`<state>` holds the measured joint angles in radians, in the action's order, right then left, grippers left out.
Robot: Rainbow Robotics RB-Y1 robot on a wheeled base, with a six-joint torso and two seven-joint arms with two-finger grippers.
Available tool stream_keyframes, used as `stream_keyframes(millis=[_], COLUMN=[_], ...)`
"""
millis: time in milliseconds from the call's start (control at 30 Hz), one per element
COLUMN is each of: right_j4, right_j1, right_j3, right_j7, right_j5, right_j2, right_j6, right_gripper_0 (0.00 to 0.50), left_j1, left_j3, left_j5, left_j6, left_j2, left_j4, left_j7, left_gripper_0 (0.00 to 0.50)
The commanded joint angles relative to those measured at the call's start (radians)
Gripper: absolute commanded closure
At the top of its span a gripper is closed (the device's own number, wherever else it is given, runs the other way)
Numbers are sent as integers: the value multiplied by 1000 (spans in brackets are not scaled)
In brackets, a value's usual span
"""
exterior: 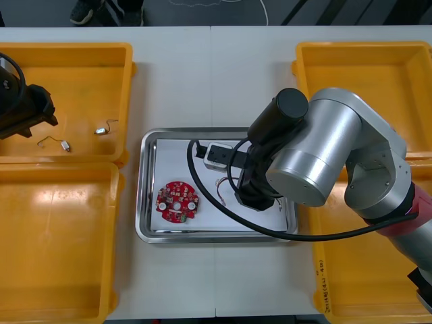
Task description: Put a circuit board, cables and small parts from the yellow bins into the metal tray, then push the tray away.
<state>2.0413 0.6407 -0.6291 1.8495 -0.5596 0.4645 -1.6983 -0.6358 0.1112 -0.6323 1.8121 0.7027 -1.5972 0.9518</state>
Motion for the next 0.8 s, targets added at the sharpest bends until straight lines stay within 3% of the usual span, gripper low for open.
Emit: stream_keyframes(millis=[33, 133, 333, 800], right_j4=[-23, -38, -61, -122], right_j1=[34, 34, 36, 36], right_j3=[-63, -95, -119, -156], right_j7=[37, 45, 71, 120], right_j5=[6, 33, 21, 26], right_j2=[36, 42, 43, 43], right_j6=[37, 54, 62, 114], right_gripper_0=[500, 500, 500, 500], left_j1=[-48, -48, -59, -61], left_j3=[13, 2, -27, -47], left_j5=[17, 25, 20, 3], left_j6=[-37, -63, -131, -152], left_j2=[47, 47, 47, 47], left_j4=[31, 59, 120, 180], left_j7=[27, 64, 105, 209], left_gripper_0=[0, 0, 0, 0])
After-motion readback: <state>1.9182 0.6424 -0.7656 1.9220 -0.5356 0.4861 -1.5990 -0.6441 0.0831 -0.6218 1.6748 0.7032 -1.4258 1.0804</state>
